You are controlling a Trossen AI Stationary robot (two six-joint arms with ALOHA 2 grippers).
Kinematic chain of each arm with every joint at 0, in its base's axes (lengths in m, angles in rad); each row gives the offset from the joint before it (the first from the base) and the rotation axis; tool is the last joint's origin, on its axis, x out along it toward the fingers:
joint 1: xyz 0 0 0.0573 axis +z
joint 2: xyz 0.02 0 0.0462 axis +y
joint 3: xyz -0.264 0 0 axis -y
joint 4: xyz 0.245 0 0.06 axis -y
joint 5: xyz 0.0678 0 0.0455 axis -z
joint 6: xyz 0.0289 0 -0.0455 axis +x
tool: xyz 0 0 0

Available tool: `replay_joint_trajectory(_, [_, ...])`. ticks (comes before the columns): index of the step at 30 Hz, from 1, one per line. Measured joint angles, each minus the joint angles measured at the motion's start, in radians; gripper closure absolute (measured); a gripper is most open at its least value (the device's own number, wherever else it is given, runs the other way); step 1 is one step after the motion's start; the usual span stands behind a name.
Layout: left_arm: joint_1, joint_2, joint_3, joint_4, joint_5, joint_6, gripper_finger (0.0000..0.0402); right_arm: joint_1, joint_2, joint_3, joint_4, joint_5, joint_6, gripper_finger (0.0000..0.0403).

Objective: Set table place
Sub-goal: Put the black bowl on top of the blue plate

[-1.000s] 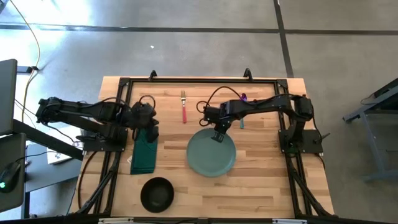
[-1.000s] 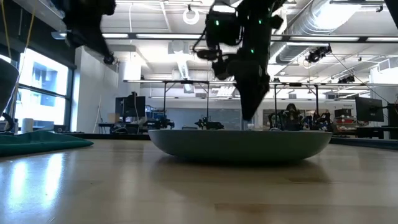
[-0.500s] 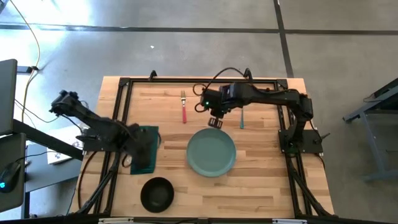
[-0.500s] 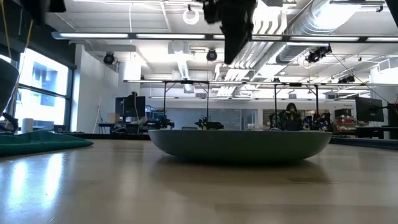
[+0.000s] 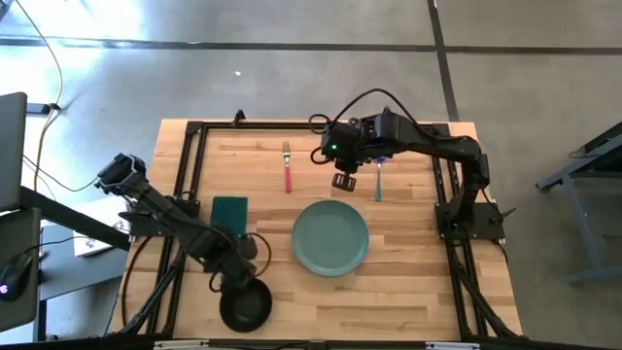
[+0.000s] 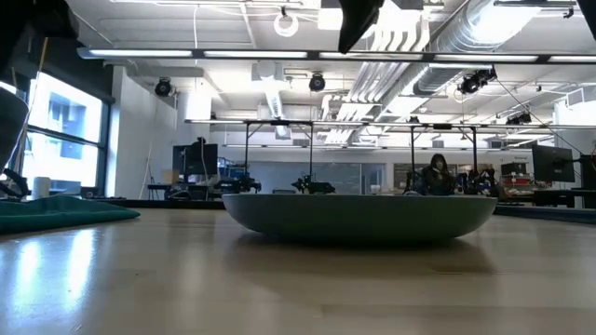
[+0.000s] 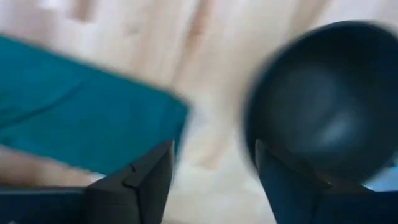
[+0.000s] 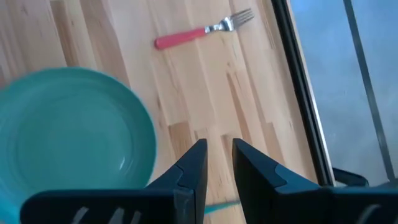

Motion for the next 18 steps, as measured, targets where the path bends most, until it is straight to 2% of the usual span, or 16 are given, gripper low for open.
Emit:
replay_joint_trajectory(5, [0.000, 0.022, 0.000, 0.126, 0.040, -0.023, 0.0171, 0.000, 0.000, 0.000, -0.056, 0.000, -0.004, 0.0336])
replay_joint_trajectory(12, [0.000, 0.085, 0.000, 0.098, 0.031, -0.040, 0.0192, 0.000, 0.000, 0.000, -0.056, -0.001, -0.039, 0.0336])
replay_joint_trajectory(18, [0.000, 0.149, 0.000, 0.087, 0.069, -0.052, 0.0196, 0.000, 0.000, -0.001, -0.056, -0.004, -0.052, 0.0336])
